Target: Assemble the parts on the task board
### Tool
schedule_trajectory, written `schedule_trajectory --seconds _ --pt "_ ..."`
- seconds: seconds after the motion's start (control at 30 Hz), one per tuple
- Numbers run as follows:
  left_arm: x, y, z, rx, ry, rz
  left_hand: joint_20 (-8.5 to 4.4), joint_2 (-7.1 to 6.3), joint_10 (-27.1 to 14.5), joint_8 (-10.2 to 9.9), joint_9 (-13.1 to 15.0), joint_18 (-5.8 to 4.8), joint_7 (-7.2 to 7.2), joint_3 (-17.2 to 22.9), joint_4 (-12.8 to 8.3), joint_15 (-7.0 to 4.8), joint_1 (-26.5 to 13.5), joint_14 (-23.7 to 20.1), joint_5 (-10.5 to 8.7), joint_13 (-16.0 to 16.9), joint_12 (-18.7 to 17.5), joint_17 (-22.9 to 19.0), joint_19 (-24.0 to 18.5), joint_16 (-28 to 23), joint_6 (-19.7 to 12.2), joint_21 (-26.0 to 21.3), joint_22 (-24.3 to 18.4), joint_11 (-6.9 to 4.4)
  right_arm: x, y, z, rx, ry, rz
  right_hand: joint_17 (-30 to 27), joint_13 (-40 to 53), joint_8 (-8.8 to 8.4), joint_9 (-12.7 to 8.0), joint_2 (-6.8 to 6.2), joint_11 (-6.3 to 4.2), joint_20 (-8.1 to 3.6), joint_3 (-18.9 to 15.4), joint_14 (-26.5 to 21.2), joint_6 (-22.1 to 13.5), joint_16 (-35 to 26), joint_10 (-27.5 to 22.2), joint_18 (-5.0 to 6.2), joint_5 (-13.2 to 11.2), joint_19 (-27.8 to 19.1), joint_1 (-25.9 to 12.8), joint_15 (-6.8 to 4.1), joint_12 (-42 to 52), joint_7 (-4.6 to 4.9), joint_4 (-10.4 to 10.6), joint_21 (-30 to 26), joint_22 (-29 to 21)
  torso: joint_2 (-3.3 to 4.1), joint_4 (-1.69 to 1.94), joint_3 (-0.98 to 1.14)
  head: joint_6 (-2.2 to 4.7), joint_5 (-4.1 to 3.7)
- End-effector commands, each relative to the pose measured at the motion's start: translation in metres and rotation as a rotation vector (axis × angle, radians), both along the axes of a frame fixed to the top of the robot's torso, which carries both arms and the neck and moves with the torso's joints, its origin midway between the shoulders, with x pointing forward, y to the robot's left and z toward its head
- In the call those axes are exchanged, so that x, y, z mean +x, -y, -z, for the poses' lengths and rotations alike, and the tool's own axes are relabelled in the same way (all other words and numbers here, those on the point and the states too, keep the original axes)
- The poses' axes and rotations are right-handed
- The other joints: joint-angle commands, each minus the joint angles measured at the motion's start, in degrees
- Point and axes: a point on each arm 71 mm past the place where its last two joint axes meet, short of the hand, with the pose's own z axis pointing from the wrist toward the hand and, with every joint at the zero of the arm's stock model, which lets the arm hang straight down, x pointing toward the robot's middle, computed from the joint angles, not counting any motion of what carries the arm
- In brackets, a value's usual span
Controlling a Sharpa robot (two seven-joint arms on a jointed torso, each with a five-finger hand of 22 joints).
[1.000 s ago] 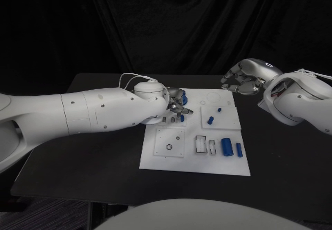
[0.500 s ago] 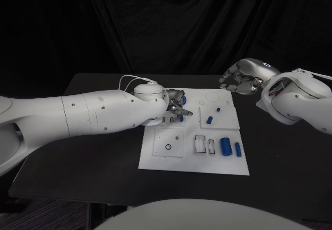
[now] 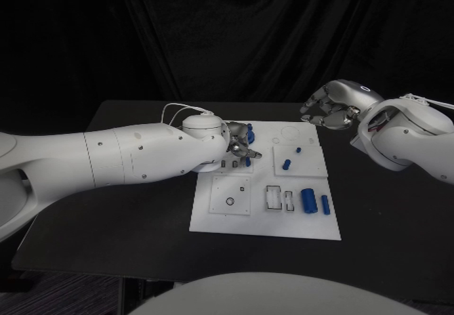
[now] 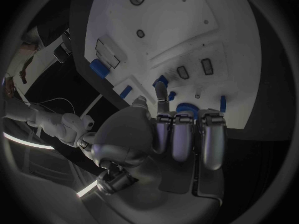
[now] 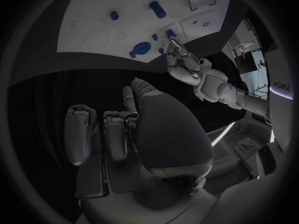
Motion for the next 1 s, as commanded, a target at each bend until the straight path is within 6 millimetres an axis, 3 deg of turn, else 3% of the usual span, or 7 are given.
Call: schedule_trajectory --seconds 0.03,0.63,1.0 --pt "-0.0003 0.0007 0.0017 0.001 -0.005 0.001 -0.22 0.08 6.05 -0.25 0.09 -0.35 0.01 0.36 -0.05 -0.23 0.56 6.06 0.20 15.07 0.20 15.08 6.03 0.15 -0.10 0.17 15.08 -0.43 0.0000 0.0013 0.0006 0.004 0.005 0.013 15.10 15.06 -0.24 -0.07 0.26 0.34 0.31 0.17 6.02 0.43 0.14 5.87 0.49 0.20 2.20 0.30 0.36 0.15 0.10 -0.02 -0.10 12.64 0.00 0.01 0.09 0.00 0.02" --pt "0.0039 -0.0015 0.0039 -0.002 0.002 -0.014 -0.19 0.09 6.05 -0.84 0.15 -0.35 0.08 0.55 0.02 -0.21 0.94 6.06 0.67 15.07 0.20 15.08 6.03 0.15 -0.16 0.17 15.08 -0.38 -0.0002 0.0030 0.0018 -0.002 -0.006 0.019 15.10 15.06 -0.33 -0.13 0.28 0.39 0.35 0.22 6.02 0.38 0.14 5.87 0.53 0.38 2.13 0.30 0.40 0.15 0.15 -0.06 -0.24 12.59 -0.01 0.04 0.02 0.00 -0.25" --pt "0.0044 -0.0007 0.0064 0.003 -0.005 -0.010 -0.17 0.15 6.05 -1.06 0.15 -0.35 0.13 0.59 0.10 -0.20 0.95 6.06 0.61 15.07 0.20 15.08 6.03 0.15 -0.22 0.17 15.08 -0.35 -0.0003 0.0034 0.0023 -0.006 -0.013 0.023 15.10 15.06 -0.33 -0.13 0.28 0.39 0.35 0.22 6.02 0.38 0.14 5.87 0.53 0.38 2.13 0.30 0.40 0.15 0.15 -0.06 -0.24 12.59 -0.03 0.03 0.10 0.00 -0.34"
